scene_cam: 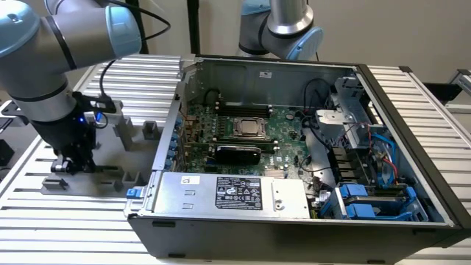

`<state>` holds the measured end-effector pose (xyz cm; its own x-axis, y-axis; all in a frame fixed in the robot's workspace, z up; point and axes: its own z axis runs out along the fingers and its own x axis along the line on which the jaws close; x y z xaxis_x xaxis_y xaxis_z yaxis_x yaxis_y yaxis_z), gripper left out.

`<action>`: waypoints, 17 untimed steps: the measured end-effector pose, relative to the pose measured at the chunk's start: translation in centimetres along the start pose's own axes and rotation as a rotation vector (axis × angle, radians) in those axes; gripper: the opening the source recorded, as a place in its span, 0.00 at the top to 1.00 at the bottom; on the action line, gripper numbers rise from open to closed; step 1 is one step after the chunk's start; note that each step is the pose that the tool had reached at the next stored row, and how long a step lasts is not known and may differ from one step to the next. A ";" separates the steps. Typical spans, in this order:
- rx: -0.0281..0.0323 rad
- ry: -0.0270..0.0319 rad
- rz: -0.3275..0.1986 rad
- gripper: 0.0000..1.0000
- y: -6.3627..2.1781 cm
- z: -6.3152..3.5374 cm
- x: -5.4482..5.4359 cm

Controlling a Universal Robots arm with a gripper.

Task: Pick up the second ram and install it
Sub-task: 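Pick up the second ram and move it above second insertion slot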

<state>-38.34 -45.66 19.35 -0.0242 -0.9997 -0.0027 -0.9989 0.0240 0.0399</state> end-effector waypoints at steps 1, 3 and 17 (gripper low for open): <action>0.0001 0.0000 0.000 1.00 0.00 -0.16 0.0; 0.0001 -0.0001 0.000 1.00 0.02 -0.66 0.0; 0.0000 0.0000 0.000 1.00 0.24 -6.82 0.0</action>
<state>-38.31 -45.65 26.17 -0.0241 -0.9997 -0.0027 -0.9989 0.0239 0.0399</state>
